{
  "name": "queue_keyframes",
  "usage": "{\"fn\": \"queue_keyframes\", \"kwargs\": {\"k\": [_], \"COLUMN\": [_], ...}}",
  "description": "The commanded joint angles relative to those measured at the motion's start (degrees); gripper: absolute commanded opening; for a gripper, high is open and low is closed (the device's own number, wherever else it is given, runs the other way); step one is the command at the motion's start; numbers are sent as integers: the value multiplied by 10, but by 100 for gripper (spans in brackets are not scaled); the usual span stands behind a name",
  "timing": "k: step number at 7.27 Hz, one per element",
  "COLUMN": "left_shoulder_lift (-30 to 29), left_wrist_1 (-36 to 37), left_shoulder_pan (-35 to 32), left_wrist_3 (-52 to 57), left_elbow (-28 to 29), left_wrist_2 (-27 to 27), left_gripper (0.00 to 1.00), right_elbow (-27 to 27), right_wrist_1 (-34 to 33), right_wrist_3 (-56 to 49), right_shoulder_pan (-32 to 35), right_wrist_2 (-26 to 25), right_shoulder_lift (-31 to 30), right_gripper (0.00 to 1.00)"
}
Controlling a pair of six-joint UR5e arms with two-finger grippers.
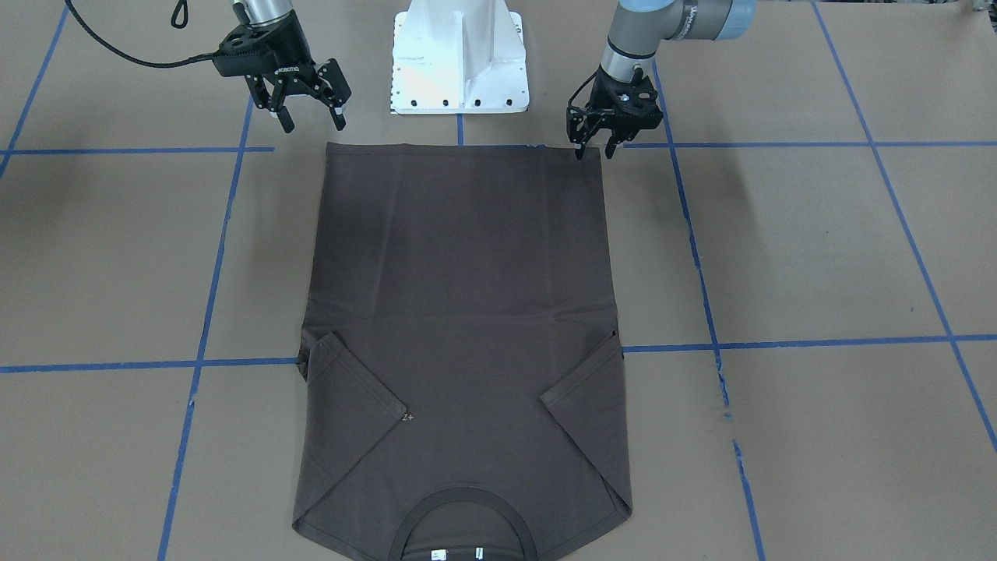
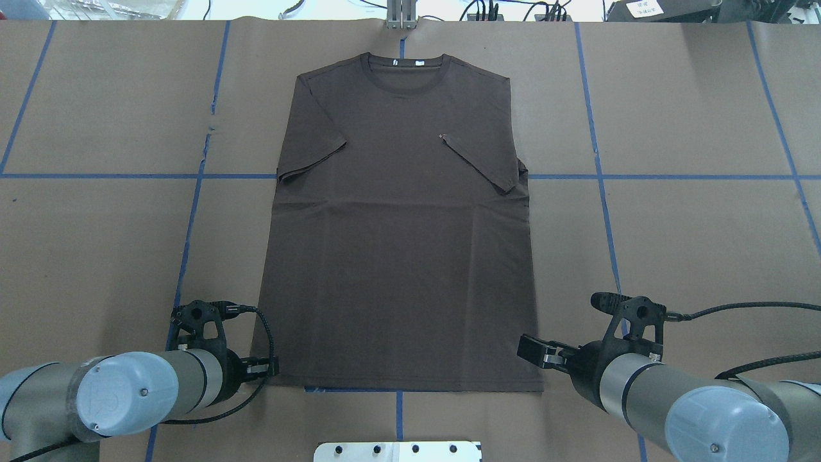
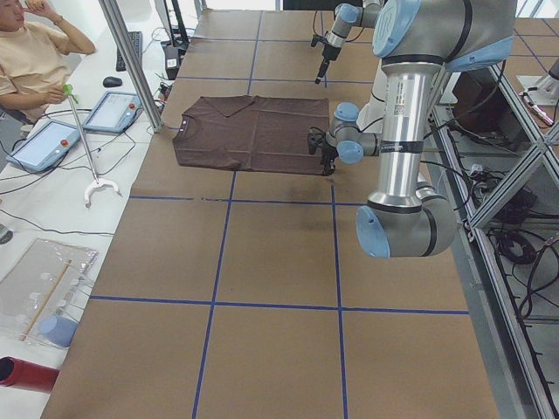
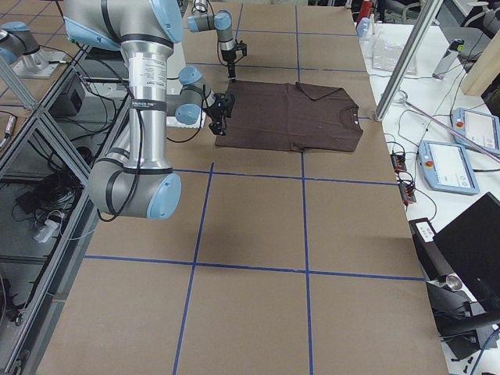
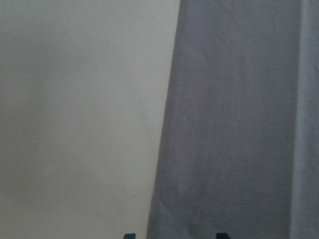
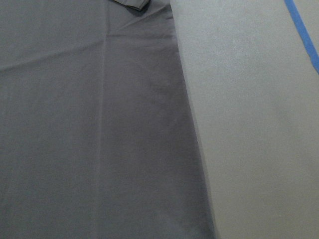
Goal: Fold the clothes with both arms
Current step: 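Grasp the two hem corners with both grippers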
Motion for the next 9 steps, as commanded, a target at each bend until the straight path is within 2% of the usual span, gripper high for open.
{"fn": "queue_keyframes", "kwargs": {"k": [1,4,5,6,7,8,9], "left_shoulder_lift": [-1,-6,-6,-5,-6,-7,-7], "left_wrist_1": [0,0,0,-1,-1,-1,-1], "left_shoulder_pan": [5,6,7,8,8,8,8], "left_wrist_3": [-1,-1,-1,-2,-1,-1,-1], "left_elbow": [5,13,13,12,12,11,9], "left_wrist_2": [0,0,-1,-1,-2,-1,0], "left_gripper": [60,57,51,38,9,0,0], "right_elbow": [0,0,0,0,0,0,-1], "right_wrist_1": [0,0,0,0,0,0,-1], "right_wrist_3": [0,1,0,1,1,0,1], "right_shoulder_pan": [0,0,0,0,0,0,-1], "right_wrist_2": [-2,-2,-2,-2,-2,-2,-2], "right_shoulder_lift": [0,0,0,0,0,0,-1], "right_gripper": [100,100,100,100,100,100,100]}}
